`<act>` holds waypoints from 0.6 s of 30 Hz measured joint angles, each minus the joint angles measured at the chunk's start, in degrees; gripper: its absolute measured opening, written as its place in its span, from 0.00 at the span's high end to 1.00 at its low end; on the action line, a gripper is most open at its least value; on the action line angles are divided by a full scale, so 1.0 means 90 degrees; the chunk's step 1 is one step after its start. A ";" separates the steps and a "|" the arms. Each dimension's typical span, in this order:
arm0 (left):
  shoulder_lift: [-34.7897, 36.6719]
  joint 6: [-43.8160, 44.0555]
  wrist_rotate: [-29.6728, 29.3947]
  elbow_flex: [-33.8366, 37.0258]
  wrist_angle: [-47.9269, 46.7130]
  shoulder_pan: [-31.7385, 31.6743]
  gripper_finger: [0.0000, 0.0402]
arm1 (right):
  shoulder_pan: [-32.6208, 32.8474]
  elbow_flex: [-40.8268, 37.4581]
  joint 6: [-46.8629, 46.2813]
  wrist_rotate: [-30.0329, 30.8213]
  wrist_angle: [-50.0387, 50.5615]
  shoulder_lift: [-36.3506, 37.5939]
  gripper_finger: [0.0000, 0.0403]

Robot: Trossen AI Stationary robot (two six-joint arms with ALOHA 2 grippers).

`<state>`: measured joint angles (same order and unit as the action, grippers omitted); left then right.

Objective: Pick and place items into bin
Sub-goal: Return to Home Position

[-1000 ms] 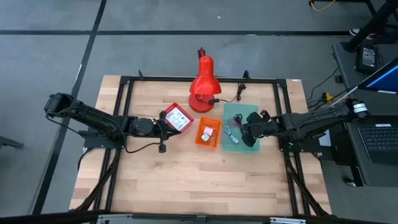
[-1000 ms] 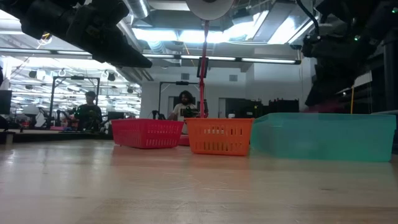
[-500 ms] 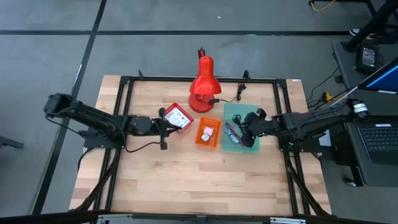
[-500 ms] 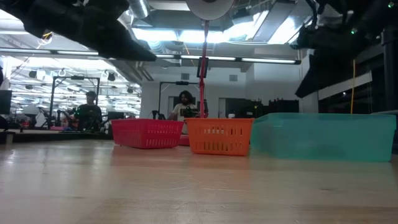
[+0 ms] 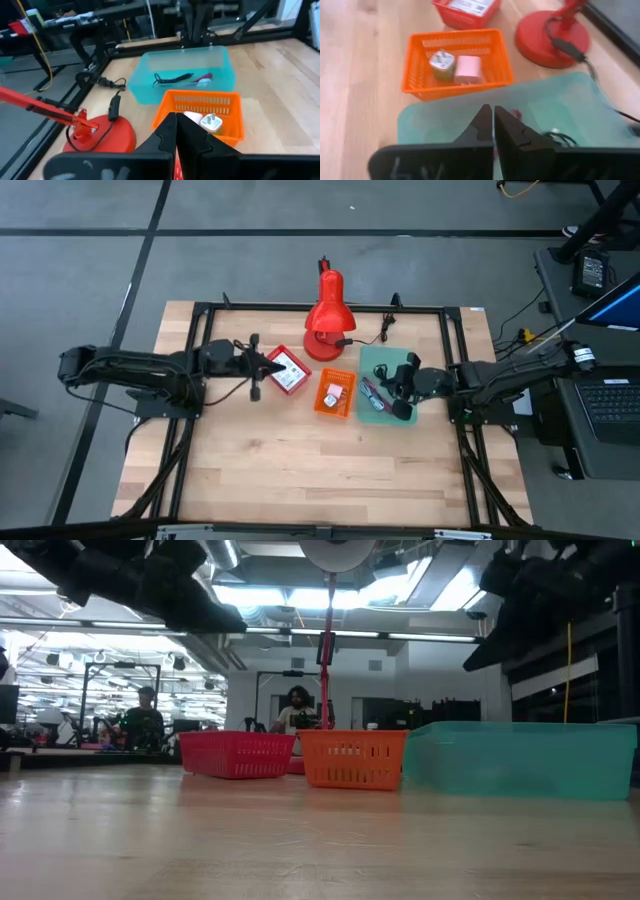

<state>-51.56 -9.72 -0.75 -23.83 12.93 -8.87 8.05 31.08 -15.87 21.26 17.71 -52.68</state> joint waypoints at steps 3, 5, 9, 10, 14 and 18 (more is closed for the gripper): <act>0.0371 -0.0032 0.0187 0.0199 0.0090 -0.0100 1.00 | 0.0000 -0.0502 0.0313 -0.0111 -0.1014 -0.0005 1.00; 0.0681 -0.0092 0.0191 0.0525 0.0287 -0.0118 1.00 | 0.0000 -0.0811 0.0604 -0.0117 -0.1734 -0.0005 1.00; 0.1409 0.0015 0.0153 0.1088 0.0777 -0.0113 1.00 | -0.0008 -0.1081 0.0811 -0.0114 -0.2389 -0.0003 1.00; 0.1605 0.0040 0.0149 0.1190 0.0771 -0.0113 1.00 | -0.0011 -0.1081 0.0825 -0.0113 -0.2440 -0.0003 1.00; 0.2377 0.0004 0.0043 0.1464 0.0711 -0.0111 1.00 | -0.0186 -0.1081 0.1113 -0.0317 -0.2868 0.0066 1.00; 0.3139 -0.0058 0.0012 0.1782 0.0499 -0.0111 1.00 | -0.0562 -0.1081 0.1430 -0.1073 -0.3181 0.0356 1.00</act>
<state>-23.31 -10.24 -0.64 -7.80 17.42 -9.87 3.00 21.34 -3.00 11.61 -10.92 -49.48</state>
